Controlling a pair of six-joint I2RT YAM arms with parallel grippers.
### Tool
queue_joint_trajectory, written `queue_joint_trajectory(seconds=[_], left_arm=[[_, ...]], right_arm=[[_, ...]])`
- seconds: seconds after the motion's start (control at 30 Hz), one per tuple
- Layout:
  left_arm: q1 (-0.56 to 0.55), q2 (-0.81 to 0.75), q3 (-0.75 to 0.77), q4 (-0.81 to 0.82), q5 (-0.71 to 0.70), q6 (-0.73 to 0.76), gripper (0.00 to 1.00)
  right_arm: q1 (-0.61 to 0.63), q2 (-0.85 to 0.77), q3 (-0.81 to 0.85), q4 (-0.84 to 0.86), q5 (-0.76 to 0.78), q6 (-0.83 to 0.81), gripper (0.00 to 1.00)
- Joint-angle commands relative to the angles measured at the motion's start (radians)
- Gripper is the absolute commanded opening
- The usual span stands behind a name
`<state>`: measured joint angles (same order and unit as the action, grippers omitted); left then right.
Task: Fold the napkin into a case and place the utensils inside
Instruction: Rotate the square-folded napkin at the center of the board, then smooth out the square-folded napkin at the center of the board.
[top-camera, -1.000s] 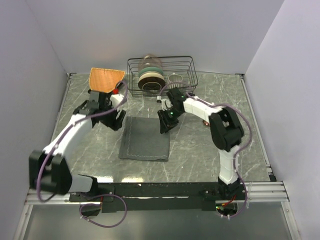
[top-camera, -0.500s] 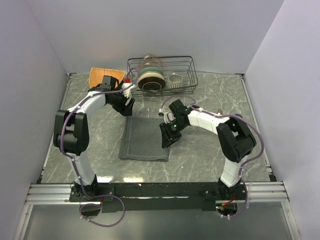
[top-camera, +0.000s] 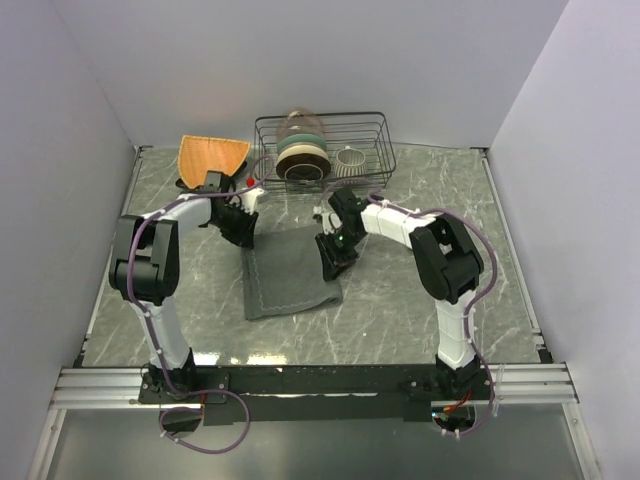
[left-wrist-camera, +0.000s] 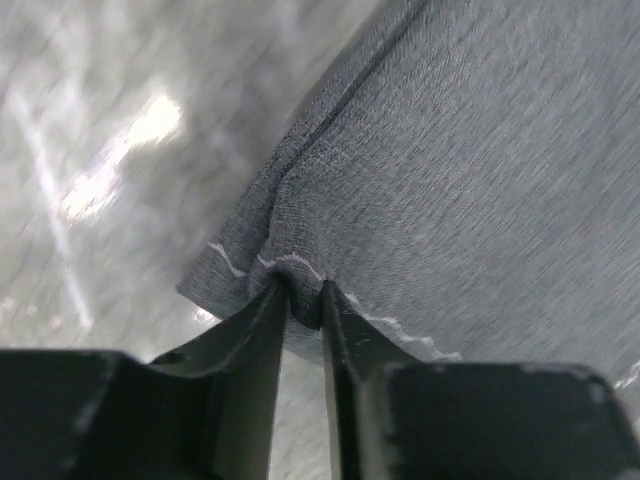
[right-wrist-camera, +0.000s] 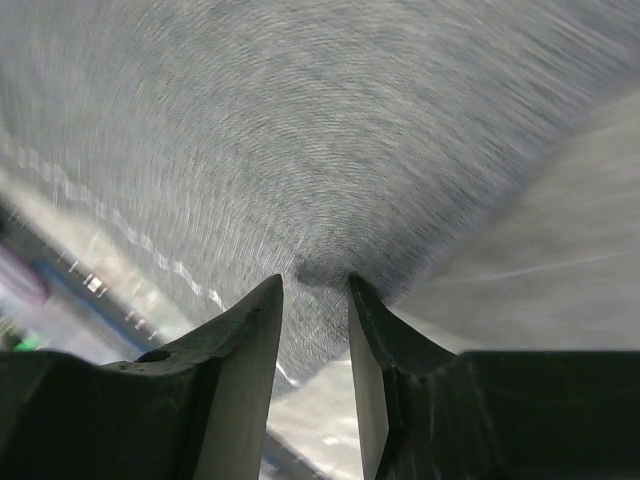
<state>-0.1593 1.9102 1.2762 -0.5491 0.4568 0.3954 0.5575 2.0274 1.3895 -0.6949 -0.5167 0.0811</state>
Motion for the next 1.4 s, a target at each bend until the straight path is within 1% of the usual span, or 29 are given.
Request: queue_joint_trajectory(seconds=[0.0, 0.03, 0.1, 0.13, 0.17, 0.23, 0.27, 0.3, 0.33, 0.37, 0.4, 0.43, 0.47, 0.53, 0.57, 0.63, 0.67, 0.77, 0.87, 0.97, 1.03, 1.13, 1.23, 1.37], left_arm=[[0.055, -0.063, -0.034, 0.025, 0.025, -0.072, 0.25], [0.060, -0.071, -0.043, 0.025, 0.034, -0.082, 0.27], [0.075, -0.109, -0.080, 0.038, 0.054, -0.131, 0.36], [0.086, -0.123, -0.092, 0.047, 0.066, -0.151, 0.48], [0.114, -0.138, -0.109, 0.052, 0.080, -0.179, 0.53], [0.148, -0.207, -0.118, 0.049, 0.170, -0.167, 0.65], [0.156, -0.236, -0.126, 0.041, 0.201, -0.103, 0.67], [0.156, -0.308, -0.130, 0.029, 0.257, -0.051, 0.68], [0.156, -0.348, -0.141, 0.002, 0.290, 0.010, 0.70], [0.156, -0.388, -0.167, -0.014, 0.321, 0.133, 0.70], [0.152, -0.455, -0.184, -0.024, 0.339, 0.188, 0.70], [0.139, -0.482, -0.213, -0.038, 0.353, 0.247, 0.70], [0.103, -0.505, -0.227, -0.119, 0.359, 0.423, 0.70], [0.061, -0.557, -0.286, -0.187, 0.355, 0.599, 0.70], [0.026, -0.572, -0.311, -0.234, 0.356, 0.758, 0.70], [-0.014, -0.603, -0.371, -0.238, 0.353, 0.861, 0.68], [-0.064, -0.608, -0.386, -0.229, 0.324, 0.910, 0.67], [-0.146, -0.580, -0.406, -0.206, 0.280, 0.971, 0.62], [-0.201, -0.528, -0.411, -0.201, 0.250, 1.022, 0.57], [-0.232, -0.496, -0.425, -0.143, 0.214, 1.046, 0.53], [-0.240, -0.479, -0.431, -0.114, 0.198, 1.063, 0.52], [-0.247, -0.458, -0.429, -0.117, 0.186, 1.122, 0.51], [-0.247, -0.444, -0.439, -0.112, 0.184, 1.203, 0.50], [-0.253, -0.412, -0.439, -0.097, 0.194, 1.232, 0.49]], right_arm=[[-0.056, 0.080, 0.159, -0.021, 0.210, -0.131, 0.41], [-0.057, 0.102, 0.189, -0.034, 0.219, -0.150, 0.40], [-0.057, 0.120, 0.265, -0.048, 0.230, -0.206, 0.40], [-0.057, 0.132, 0.288, -0.064, 0.215, -0.222, 0.40], [-0.059, 0.134, 0.305, -0.077, 0.166, -0.248, 0.40], [-0.059, 0.119, 0.344, -0.126, 0.098, -0.267, 0.42], [-0.061, 0.102, 0.342, -0.139, 0.060, -0.279, 0.43], [-0.059, 0.052, 0.318, -0.146, 0.009, -0.284, 0.44], [-0.059, 0.021, 0.300, -0.146, -0.020, -0.285, 0.45], [-0.062, -0.013, 0.277, -0.144, -0.043, -0.279, 0.45], [-0.064, -0.077, 0.234, -0.138, -0.077, -0.271, 0.48], [-0.071, -0.108, 0.211, -0.134, -0.088, -0.261, 0.51], [-0.076, -0.134, 0.186, -0.126, -0.098, -0.235, 0.52], [-0.093, -0.202, 0.117, -0.112, -0.115, -0.212, 0.53], [-0.111, -0.216, 0.097, -0.110, -0.114, -0.195, 0.53], [-0.137, -0.236, 0.046, -0.112, -0.117, -0.187, 0.53], [-0.169, -0.239, 0.033, -0.106, -0.117, -0.172, 0.53], [-0.217, -0.234, 0.009, -0.098, -0.126, -0.155, 0.59], [-0.254, -0.210, 0.025, -0.098, -0.134, -0.150, 0.61], [-0.265, -0.179, 0.045, -0.097, -0.146, -0.132, 0.61], [-0.266, -0.170, 0.042, -0.080, -0.157, -0.118, 0.61], [-0.269, -0.162, 0.052, -0.078, -0.146, -0.092, 0.61], [-0.278, -0.162, 0.054, -0.077, -0.135, -0.083, 0.61], [-0.280, -0.165, 0.040, -0.080, -0.123, -0.089, 0.61]])
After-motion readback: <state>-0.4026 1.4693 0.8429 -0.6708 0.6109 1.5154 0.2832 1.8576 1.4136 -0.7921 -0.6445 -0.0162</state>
